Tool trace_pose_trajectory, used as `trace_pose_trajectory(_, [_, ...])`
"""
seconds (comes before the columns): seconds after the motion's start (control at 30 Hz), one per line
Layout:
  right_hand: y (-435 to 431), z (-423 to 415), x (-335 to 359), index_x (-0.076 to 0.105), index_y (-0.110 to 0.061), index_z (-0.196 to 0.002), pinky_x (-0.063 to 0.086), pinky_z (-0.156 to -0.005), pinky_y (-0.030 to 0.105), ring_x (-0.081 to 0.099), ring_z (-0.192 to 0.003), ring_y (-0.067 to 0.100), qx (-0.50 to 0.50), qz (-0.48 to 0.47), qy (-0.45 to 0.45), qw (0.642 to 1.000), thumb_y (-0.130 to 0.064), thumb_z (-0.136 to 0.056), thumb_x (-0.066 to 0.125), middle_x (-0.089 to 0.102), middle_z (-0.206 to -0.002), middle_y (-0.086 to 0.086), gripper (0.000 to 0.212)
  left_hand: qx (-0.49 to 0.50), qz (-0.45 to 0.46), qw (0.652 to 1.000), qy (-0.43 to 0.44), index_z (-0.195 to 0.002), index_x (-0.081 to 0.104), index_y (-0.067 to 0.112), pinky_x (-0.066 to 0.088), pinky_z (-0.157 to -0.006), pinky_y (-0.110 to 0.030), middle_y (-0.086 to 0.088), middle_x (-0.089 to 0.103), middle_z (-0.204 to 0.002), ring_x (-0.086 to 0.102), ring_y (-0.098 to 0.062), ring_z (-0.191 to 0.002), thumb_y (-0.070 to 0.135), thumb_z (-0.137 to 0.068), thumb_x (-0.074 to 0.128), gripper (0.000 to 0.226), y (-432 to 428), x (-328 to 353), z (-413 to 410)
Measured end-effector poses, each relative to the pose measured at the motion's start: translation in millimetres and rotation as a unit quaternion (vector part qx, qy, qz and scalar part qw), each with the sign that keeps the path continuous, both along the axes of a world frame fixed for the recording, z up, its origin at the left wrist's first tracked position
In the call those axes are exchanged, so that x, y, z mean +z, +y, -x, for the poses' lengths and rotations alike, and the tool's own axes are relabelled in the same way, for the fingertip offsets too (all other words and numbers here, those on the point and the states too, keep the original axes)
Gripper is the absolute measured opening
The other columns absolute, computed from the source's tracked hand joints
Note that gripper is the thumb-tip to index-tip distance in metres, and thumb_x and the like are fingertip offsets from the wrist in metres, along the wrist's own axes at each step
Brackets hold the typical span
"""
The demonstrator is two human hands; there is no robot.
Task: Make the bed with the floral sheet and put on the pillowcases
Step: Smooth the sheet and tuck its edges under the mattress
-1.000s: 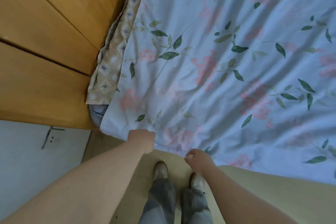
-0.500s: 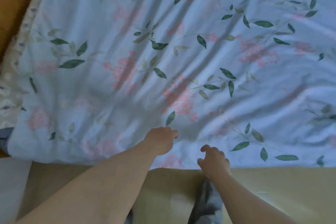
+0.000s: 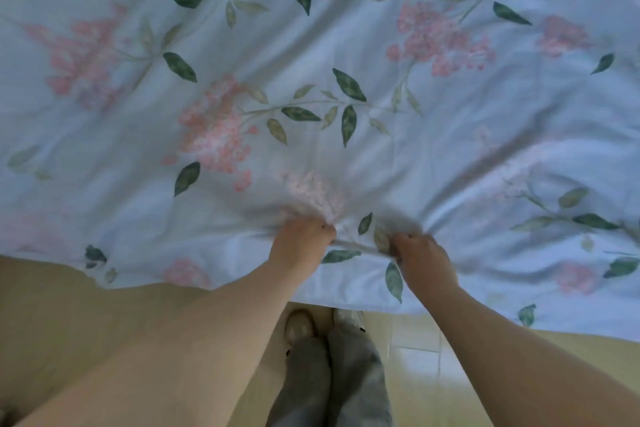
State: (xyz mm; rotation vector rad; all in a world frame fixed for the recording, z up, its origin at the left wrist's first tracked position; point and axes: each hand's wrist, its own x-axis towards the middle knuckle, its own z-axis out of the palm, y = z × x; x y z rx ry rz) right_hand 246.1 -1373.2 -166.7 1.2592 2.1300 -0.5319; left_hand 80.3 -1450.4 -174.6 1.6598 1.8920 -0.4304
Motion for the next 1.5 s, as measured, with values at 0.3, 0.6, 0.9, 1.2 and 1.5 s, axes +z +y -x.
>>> trace_pose_trajectory(0.3, [-13,-18,41,0.028,-0.022,-0.058,0.037,-0.071,0.026,0.052,-0.086,0.026,-0.063,0.088,0.005,0.994,0.001,-0.089,0.041,0.037,-0.067,-0.001,0.04,0.036,0.071,0.994,-0.075,-0.092,0.053,0.016,0.032,-0.07,-0.024,-0.002,0.042,-0.085,0.042,-0.02,-0.082,-0.005,-0.088,0.045,0.024,-13,35,-14])
trace_pose_trajectory(0.6, [-52,-71,79,0.037,-0.025,-0.135,0.041,-0.096,0.033,0.044,-0.122,0.024,-0.109,0.072,0.018,0.991,-0.02,-0.09,0.055,0.043,-0.135,0.002,0.049,-0.025,0.015,0.999,-0.023,-0.138,0.036,0.018,0.042,-0.091,-0.037,-0.007,0.035,-0.137,0.044,-0.029,-0.118,0.025,-0.097,0.047,0.043,-2,78,-56])
trace_pose_trajectory(0.9, [-1,-201,85,0.037,-0.026,-0.135,0.036,-0.098,0.029,0.041,-0.123,0.02,-0.161,-0.016,0.014,0.987,-0.016,-0.091,0.047,0.04,-0.137,-0.002,0.046,-0.084,-0.024,0.995,-0.055,-0.133,0.043,0.018,0.039,-0.089,-0.034,-0.005,0.044,-0.132,0.045,-0.025,-0.117,0.004,-0.09,0.044,0.044,63,88,-187])
trace_pose_trajectory(1.2, [108,-380,24,0.019,-0.03,-0.145,0.029,-0.108,0.034,0.023,-0.139,0.026,-0.04,-0.08,-0.056,0.994,-0.007,-0.09,0.047,0.019,-0.152,0.001,0.066,-0.056,-0.099,0.992,-0.052,-0.114,0.064,0.014,0.052,-0.072,-0.034,-0.007,0.061,-0.12,0.064,-0.027,-0.102,0.009,-0.058,0.079,0.059,128,10,-367])
trace_pose_trajectory(1.5, [153,-432,-10,0.05,-0.018,-0.073,0.035,-0.068,0.028,0.055,-0.094,0.028,-0.025,0.034,0.013,0.999,0.002,-0.088,0.046,0.059,-0.096,0.01,0.026,0.021,-0.044,0.998,-0.048,-0.08,0.06,0.014,0.034,-0.059,-0.024,-0.006,0.058,-0.079,0.064,-0.025,-0.078,0.0,-0.073,0.068,0.018,160,-6,-416])
